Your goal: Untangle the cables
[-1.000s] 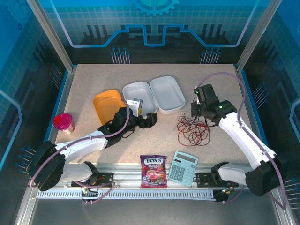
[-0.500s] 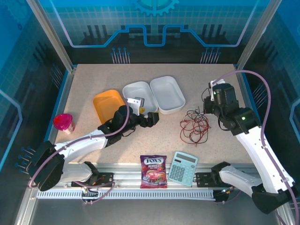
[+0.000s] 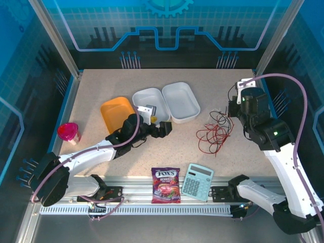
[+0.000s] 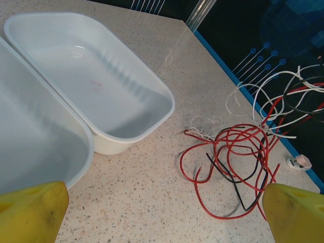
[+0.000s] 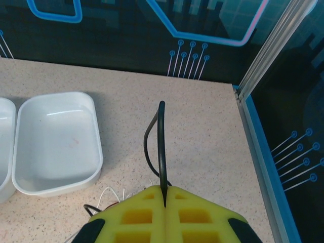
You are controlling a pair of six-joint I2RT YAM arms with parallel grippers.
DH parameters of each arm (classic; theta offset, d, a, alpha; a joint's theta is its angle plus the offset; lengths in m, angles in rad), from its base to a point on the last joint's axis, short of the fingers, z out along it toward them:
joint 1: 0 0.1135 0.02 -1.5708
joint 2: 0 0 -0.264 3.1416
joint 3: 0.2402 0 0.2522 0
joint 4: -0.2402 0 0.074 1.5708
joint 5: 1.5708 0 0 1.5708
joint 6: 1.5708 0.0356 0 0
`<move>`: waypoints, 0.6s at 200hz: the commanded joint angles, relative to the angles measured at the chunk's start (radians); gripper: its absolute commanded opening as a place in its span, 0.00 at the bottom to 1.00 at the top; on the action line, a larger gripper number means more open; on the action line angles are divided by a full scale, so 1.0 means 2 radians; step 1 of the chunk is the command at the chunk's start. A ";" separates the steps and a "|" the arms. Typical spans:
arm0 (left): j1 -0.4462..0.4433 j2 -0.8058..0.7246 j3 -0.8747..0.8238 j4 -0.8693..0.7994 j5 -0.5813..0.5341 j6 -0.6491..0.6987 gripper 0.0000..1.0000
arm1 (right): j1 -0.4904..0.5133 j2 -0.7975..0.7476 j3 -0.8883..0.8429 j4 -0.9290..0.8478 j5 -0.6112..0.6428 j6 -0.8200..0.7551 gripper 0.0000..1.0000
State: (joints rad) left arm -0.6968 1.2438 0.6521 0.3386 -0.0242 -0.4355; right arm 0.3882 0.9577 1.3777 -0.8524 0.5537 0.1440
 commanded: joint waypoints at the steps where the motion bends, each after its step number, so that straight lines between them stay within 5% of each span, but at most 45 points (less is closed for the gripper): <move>1: 0.002 -0.017 0.012 0.015 0.017 0.015 0.99 | 0.007 -0.004 0.026 0.010 0.010 -0.012 0.00; 46: 0.002 0.022 0.063 0.053 0.080 0.032 0.96 | 0.007 -0.005 -0.013 -0.015 -0.040 0.026 0.00; 87: 0.002 0.129 0.171 0.056 0.143 0.054 0.91 | 0.006 -0.023 -0.127 0.068 -0.113 0.015 0.00; 120: 0.002 0.240 0.269 0.053 0.230 0.088 0.70 | 0.001 -0.033 -0.174 0.115 -0.149 0.013 0.00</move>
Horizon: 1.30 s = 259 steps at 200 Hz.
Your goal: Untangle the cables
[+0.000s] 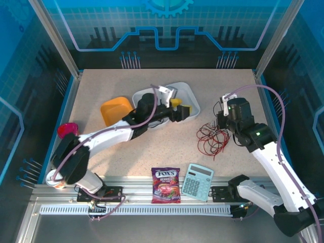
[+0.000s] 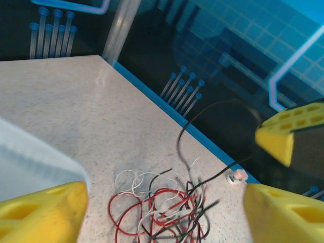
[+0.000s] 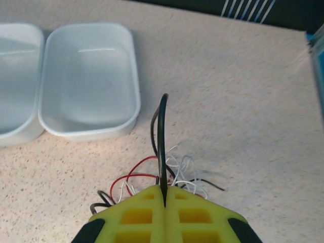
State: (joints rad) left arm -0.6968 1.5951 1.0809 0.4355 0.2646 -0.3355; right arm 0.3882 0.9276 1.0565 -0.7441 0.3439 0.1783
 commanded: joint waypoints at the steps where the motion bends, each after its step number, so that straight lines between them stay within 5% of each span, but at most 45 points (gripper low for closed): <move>1: 0.001 0.067 0.057 0.005 0.087 0.039 0.70 | 0.001 -0.019 -0.014 0.062 -0.045 -0.004 0.00; 42: -0.004 0.155 0.107 0.083 0.154 0.055 0.63 | -0.024 -0.024 -0.024 0.074 -0.117 0.008 0.00; 117: -0.021 0.241 0.209 0.041 0.167 0.069 0.60 | -0.044 -0.028 -0.031 0.073 -0.175 0.017 0.00; 147: -0.024 0.261 0.224 0.061 0.146 0.034 0.38 | -0.048 -0.022 -0.037 0.070 -0.196 0.028 0.00; 182: -0.024 0.263 0.219 0.075 0.118 0.011 0.08 | -0.055 -0.021 -0.036 0.039 -0.188 0.048 0.32; 190: -0.025 0.261 0.215 0.076 0.113 0.011 0.06 | -0.061 -0.022 -0.031 0.025 -0.181 0.058 0.41; 259: -0.031 0.256 0.177 0.112 0.073 -0.011 0.00 | -0.130 -0.047 0.020 -0.053 -0.216 0.134 0.66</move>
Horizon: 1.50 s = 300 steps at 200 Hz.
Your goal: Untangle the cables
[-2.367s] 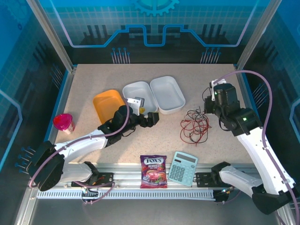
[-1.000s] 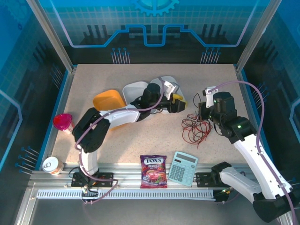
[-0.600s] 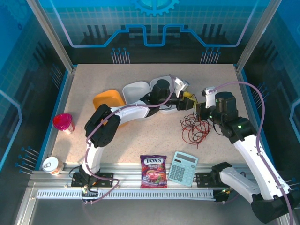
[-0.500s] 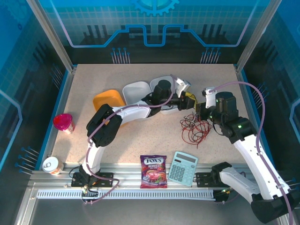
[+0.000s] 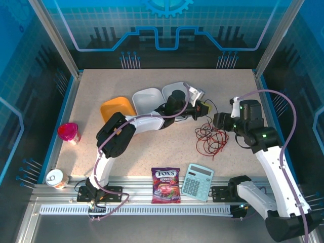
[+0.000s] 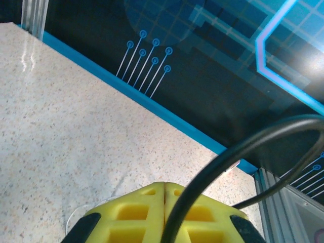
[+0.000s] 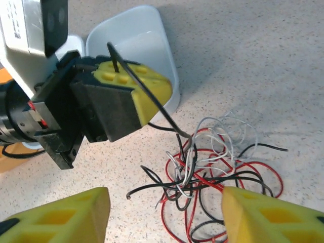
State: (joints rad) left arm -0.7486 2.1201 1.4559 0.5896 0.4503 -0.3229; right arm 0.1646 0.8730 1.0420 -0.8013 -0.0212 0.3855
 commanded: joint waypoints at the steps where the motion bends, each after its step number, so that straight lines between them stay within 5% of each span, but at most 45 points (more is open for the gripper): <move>1: -0.005 -0.006 -0.011 0.035 -0.020 -0.017 0.00 | -0.018 -0.020 0.027 -0.024 -0.034 0.031 0.66; 45: -0.009 -0.012 -0.023 0.053 -0.017 -0.028 0.00 | -0.054 -0.019 0.031 -0.048 0.022 0.077 0.69; 112: -0.009 -0.028 -0.052 0.080 -0.023 -0.024 0.00 | -0.163 0.002 -0.078 0.042 -0.122 0.120 0.64; 202: -0.020 -0.025 -0.050 0.094 -0.026 -0.026 0.00 | -0.132 0.051 -0.173 0.149 -0.138 0.129 0.54; 245: -0.022 -0.027 -0.046 0.088 -0.034 -0.029 0.00 | -0.063 0.089 -0.166 0.165 -0.069 0.132 0.54; 300: -0.023 -0.031 -0.046 0.089 -0.035 -0.035 0.00 | -0.061 0.115 -0.191 0.200 -0.033 0.154 0.45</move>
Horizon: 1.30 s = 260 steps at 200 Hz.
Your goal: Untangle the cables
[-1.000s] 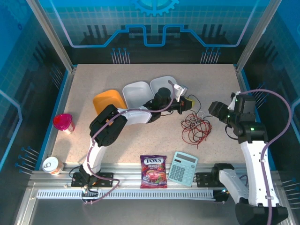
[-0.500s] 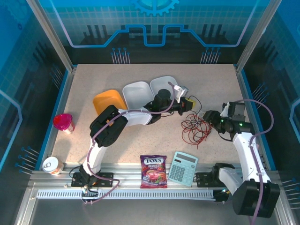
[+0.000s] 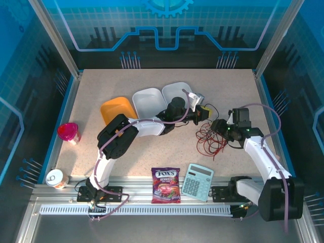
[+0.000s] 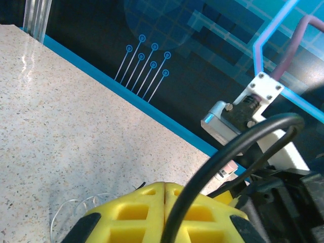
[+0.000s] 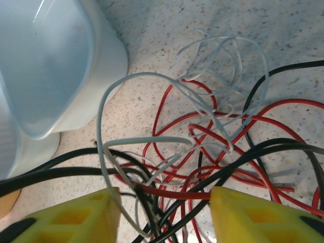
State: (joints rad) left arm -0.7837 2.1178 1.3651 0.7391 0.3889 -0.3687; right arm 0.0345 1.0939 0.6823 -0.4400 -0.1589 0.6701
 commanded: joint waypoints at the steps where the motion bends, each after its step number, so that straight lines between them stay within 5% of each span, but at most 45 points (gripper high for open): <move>1: -0.006 -0.029 0.000 0.014 -0.004 -0.012 0.00 | 0.005 0.005 -0.011 0.020 0.037 0.012 0.45; 82: -0.007 -0.067 -0.019 0.032 -0.006 -0.031 0.00 | 0.003 0.025 -0.018 0.012 0.085 0.021 0.28; 116: -0.007 -0.109 -0.012 -0.032 -0.033 -0.029 0.00 | -0.003 0.022 -0.030 0.013 0.090 0.031 0.21; 144: -0.007 -0.144 -0.014 -0.064 -0.048 -0.020 0.00 | -0.007 0.021 -0.035 0.015 0.093 0.037 0.00; 260: -0.007 -0.288 -0.025 -0.174 -0.088 0.068 0.00 | -0.025 0.021 -0.046 0.013 0.095 0.043 0.00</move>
State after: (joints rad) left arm -0.7906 1.6146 1.3190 0.4484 0.2466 -0.3161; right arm 0.0010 1.1393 0.6018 -0.3992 0.0189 0.7418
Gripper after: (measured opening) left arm 0.071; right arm 0.060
